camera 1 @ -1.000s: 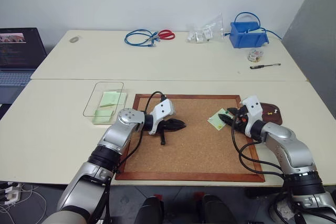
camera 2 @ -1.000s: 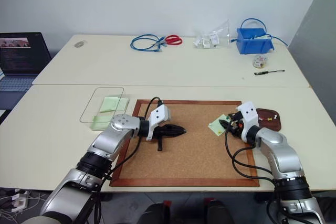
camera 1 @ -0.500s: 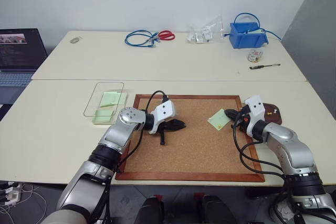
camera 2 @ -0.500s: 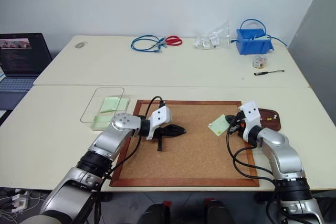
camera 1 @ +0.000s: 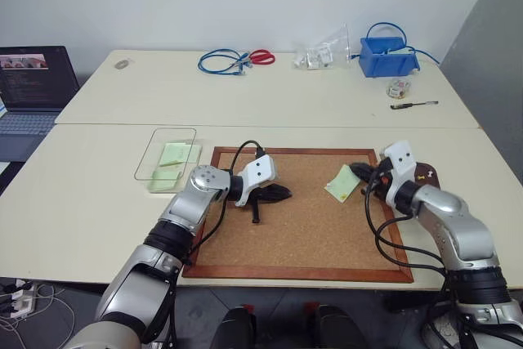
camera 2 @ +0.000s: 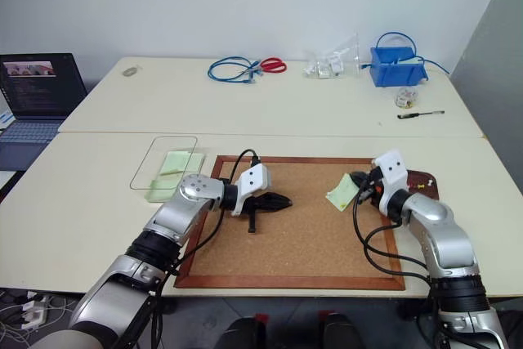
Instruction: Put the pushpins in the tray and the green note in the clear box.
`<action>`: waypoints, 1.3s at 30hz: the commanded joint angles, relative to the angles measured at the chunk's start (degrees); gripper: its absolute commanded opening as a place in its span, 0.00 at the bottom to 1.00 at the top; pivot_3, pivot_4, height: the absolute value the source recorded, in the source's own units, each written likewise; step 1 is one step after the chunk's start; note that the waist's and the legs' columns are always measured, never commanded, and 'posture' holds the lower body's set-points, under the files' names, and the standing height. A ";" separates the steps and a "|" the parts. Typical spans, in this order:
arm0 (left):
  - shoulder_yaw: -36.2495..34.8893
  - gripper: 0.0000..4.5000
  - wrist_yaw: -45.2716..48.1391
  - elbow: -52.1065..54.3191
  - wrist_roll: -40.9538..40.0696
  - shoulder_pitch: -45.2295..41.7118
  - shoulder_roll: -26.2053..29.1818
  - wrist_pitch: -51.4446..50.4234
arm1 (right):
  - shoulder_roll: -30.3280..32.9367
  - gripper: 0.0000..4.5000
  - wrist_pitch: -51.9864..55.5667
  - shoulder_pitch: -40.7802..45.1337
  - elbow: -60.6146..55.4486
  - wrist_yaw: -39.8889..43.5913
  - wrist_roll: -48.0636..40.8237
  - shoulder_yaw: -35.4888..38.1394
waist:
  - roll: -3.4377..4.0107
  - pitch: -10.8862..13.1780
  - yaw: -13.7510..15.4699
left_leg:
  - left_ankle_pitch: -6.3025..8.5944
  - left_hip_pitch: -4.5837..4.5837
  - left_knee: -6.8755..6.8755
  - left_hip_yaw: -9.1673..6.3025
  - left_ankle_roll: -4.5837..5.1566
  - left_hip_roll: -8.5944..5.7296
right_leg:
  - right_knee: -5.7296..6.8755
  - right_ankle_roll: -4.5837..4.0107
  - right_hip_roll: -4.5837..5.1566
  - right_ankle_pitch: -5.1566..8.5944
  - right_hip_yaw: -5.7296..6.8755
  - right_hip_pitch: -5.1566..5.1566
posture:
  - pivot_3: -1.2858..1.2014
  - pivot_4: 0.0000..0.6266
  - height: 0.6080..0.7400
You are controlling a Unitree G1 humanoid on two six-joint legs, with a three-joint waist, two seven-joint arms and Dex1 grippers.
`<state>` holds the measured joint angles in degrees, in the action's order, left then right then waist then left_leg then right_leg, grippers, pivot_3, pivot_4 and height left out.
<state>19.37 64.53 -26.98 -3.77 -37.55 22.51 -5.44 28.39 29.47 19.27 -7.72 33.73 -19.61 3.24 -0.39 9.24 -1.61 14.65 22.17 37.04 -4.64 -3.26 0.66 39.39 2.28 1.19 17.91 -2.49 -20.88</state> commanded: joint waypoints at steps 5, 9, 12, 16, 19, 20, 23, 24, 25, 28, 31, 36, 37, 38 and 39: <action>2.18 0.00 -2.45 -6.69 4.62 0.41 0.03 -0.69 | 1.59 0.01 6.94 1.58 -8.31 -1.39 -5.75 5.85 | -0.03 -0.01 0.01 | 0.01 -0.52 -0.09 -0.08 0.01 0.02 | -0.36 0.05 -0.01 -0.01 0.08 0.65 | 0.52 0.24 1.00; 2.34 0.00 -2.28 -6.42 4.45 0.58 -0.22 -0.68 | 2.68 0.01 8.34 1.31 -9.72 -2.99 -5.89 8.31 | -0.02 -0.01 0.00 | 0.01 -0.53 -0.08 -0.08 0.01 0.02 | -0.36 0.06 -0.01 -0.02 0.07 0.65 | 0.52 0.24 1.00; 2.42 0.00 -2.12 -6.21 4.43 0.67 -0.24 -0.68 | 4.11 0.01 8.95 -0.07 -9.50 -5.62 -3.87 10.22 | -0.03 -0.01 0.01 | 0.01 -0.51 -0.08 -0.09 0.01 0.02 | -0.36 0.06 -0.01 -0.02 0.08 0.65 | 0.52 0.24 1.00; 2.53 0.00 -1.82 -6.03 4.46 0.77 -0.21 -0.64 | 5.55 0.01 9.89 -3.47 -6.79 -12.02 1.16 12.80 | -0.06 -0.02 0.22 | 0.01 -0.49 -0.09 -0.10 0.01 0.00 | -0.41 0.06 0.00 -0.02 0.10 0.66 | 0.52 0.24 1.00; 2.63 0.00 -1.52 -5.99 4.48 0.72 -0.16 -0.58 | 4.82 0.01 11.51 -4.24 -5.81 -14.67 1.86 13.69 | -0.01 -0.05 0.09 | 0.01 -0.50 -0.10 -0.05 0.01 0.00 | -0.40 0.06 0.01 -0.02 0.03 0.65 | 0.52 0.24 1.00; 2.67 0.00 -1.42 -6.05 4.50 0.59 -0.16 -0.54 | 4.42 0.01 12.33 -4.45 -5.35 -15.89 2.24 13.90 | 0.00 -0.06 0.04 | 0.01 -0.51 -0.11 -0.05 0.01 0.01 | -0.40 0.07 0.01 -0.02 0.03 0.65 | 0.52 0.24 1.00; 2.68 0.00 -1.36 -6.60 4.52 -0.06 -0.38 -0.40 | 2.28 0.01 13.62 -4.24 -3.14 -18.65 1.92 15.46 | 0.01 -0.08 0.04 | 0.01 -0.51 -0.11 -0.06 0.01 0.01 | -0.39 0.07 0.00 -0.01 0.03 0.65 | 0.52 0.24 1.00; 2.67 0.00 -1.36 -6.73 4.53 -0.17 -0.45 -0.34 | 1.71 0.01 13.80 -4.01 -2.35 -19.02 1.74 15.87 | 0.01 -0.08 0.09 | 0.01 -0.51 -0.10 -0.07 0.01 0.01 | -0.40 0.07 0.00 -0.01 0.05 0.66 | 0.52 0.24 1.00; 2.68 0.00 -1.36 -6.81 4.58 -0.22 -0.48 -0.21 | 1.39 0.01 13.91 -3.83 -1.77 -19.27 1.74 16.06 | 0.01 -0.09 0.09 | 0.01 -0.50 -0.10 -0.06 0.01 0.00 | -0.40 0.07 0.00 -0.01 0.04 0.66 | 0.52 0.24 1.00; 2.70 0.00 -1.24 -6.84 4.61 -0.21 -0.47 -0.06 | 0.50 0.01 15.00 -3.11 -0.23 -20.51 1.24 16.97 | 0.02 -0.09 0.09 | 0.01 -0.50 -0.10 -0.06 0.01 -0.01 | -0.40 0.07 0.01 -0.01 0.03 0.65 | 0.52 0.24 1.00; 2.74 0.00 -1.17 -6.71 4.66 -0.14 -0.40 -0.01 | -0.19 0.06 15.93 -2.78 0.95 -21.43 0.98 17.90 | 0.02 -0.09 0.09 | 0.01 -0.50 -0.11 -0.07 0.01 -0.01 | -0.40 0.07 0.00 -0.01 0.03 0.65 | 0.52 0.24 1.00; 2.67 0.00 -1.12 -6.59 4.74 -0.04 -0.23 -0.04 | -0.36 0.26 15.53 -2.97 1.82 -21.62 0.89 18.24 | 0.02 -0.09 0.08 | 0.01 -0.50 -0.12 -0.07 0.02 -0.01 | -0.40 0.08 0.00 -0.01 0.03 0.65 | 0.52 0.24 1.00; 2.67 0.00 -1.11 -6.57 4.76 -0.02 -0.19 -0.03 | -0.32 0.31 15.52 -2.98 1.76 -21.53 0.79 18.25 | 0.02 -0.09 0.08 | 0.01 -0.50 -0.12 -0.06 0.01 -0.01 | -0.40 0.08 0.00 -0.01 0.03 0.65 | 0.52 0.24 1.00; 2.69 0.00 -1.10 -6.63 4.80 -0.07 -0.17 0.00 | -0.25 0.34 15.49 -2.96 1.75 -21.41 0.73 18.21 | 0.02 -0.09 0.08 | 0.01 -0.50 -0.12 -0.06 0.01 -0.01 | -0.40 0.08 0.00 -0.01 0.03 0.65 | 0.52 0.24 1.00; 2.77 0.00 -1.06 -6.65 4.89 -0.12 -0.14 0.08 | -0.15 0.38 15.51 -3.01 1.63 -21.35 0.70 18.21 | 0.02 -0.09 0.08 | 0.01 -0.50 -0.11 -0.06 0.02 -0.01 | -0.41 0.09 0.00 -0.01 0.03 0.65 | 0.52 0.24 1.00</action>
<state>19.86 64.74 -29.80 -3.41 -38.87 21.71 -4.18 27.91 45.50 15.50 -4.74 12.39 -18.29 19.66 -0.37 9.16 -1.54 14.66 21.67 36.93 -4.70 -3.24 0.65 38.98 2.36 1.19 17.91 -2.46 -20.23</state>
